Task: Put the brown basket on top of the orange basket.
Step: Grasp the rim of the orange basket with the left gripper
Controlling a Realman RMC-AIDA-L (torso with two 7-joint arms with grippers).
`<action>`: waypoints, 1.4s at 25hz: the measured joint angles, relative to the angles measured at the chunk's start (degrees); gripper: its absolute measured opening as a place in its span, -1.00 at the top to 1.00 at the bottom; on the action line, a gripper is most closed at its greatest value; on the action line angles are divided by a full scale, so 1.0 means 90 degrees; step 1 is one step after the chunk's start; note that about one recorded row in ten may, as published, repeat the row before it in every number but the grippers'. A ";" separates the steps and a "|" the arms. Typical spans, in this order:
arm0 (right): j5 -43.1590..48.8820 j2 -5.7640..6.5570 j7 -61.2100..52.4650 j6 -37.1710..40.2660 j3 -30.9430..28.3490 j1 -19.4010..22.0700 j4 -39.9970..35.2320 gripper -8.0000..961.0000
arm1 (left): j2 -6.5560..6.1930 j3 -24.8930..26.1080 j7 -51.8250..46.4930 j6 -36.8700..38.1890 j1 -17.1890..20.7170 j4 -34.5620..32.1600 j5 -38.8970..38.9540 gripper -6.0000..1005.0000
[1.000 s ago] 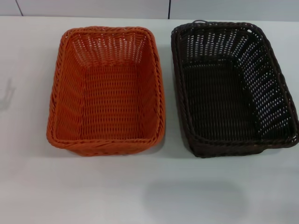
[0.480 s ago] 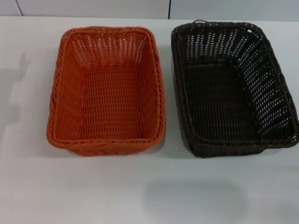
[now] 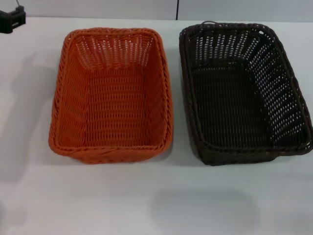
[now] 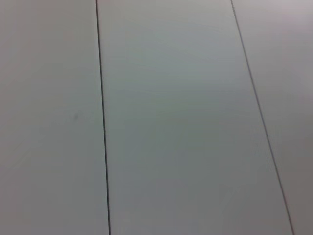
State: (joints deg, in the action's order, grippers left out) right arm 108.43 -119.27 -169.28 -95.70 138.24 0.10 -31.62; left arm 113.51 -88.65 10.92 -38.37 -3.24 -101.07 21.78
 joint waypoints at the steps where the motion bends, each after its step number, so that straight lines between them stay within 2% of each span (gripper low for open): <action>1: 0.0000 0.0000 0.0000 0.0000 0.0000 0.0000 0.0000 -0.74 | 0.0000 0.0000 0.0000 0.0000 0.0000 0.0000 0.0000 -0.51; 3: 0.0001 0.0000 0.0000 0.0021 0.0039 -0.0001 0.0024 -0.74 | 0.0199 0.0495 0.0626 -0.0796 -0.0116 -0.0200 0.0791 -0.51; 5: 0.0003 -0.0002 0.0000 0.0041 0.0072 -0.0002 0.0035 -0.74 | 0.0459 0.1126 0.1028 -0.1556 -0.0291 -0.0246 0.1416 -0.51; 6: 0.0003 -0.0002 0.0000 0.0041 0.0072 -0.0002 0.0035 -0.74 | 0.0520 0.1348 0.1101 -0.1845 -0.0355 -0.0220 0.1626 -0.51; 8: 0.0002 -0.0003 0.0000 0.0044 0.0107 0.0002 0.0046 -0.74 | 0.0516 0.1466 0.1120 -0.2113 -0.0398 -0.0152 0.1839 -0.50; 13: 0.0004 0.0001 0.0000 0.0045 0.0145 0.0016 0.0067 -0.74 | 0.0531 0.1324 0.1123 -0.2135 -0.0311 0.0129 0.1949 -0.50; 18: 0.0005 -0.0002 0.0000 0.0057 0.0151 -0.0011 0.0099 -0.74 | 0.0541 0.1246 0.1083 -0.2080 -0.0426 0.0666 0.1975 -0.49; 20: 0.0005 -0.0007 0.0000 0.0061 0.0175 -0.0021 0.0105 -0.74 | 0.0550 0.1240 0.1077 -0.2032 -0.0607 0.1168 0.1981 -0.49; 22: 0.0005 -0.0008 0.0000 0.0063 0.0193 -0.0024 0.0106 -0.74 | 0.0552 0.1233 0.1075 -0.2017 -0.0677 0.1364 0.1984 -0.49; 35: -0.0034 -0.0010 0.0000 0.0068 0.0206 -0.0021 0.0135 -0.74 | 0.0551 0.0919 0.1050 -0.1738 -0.0790 0.1839 0.2000 -0.47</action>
State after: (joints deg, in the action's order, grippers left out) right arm 108.12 -119.36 -169.28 -95.09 140.10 -0.09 -30.41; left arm 118.46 -80.38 20.37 -54.01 -10.35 -84.53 39.77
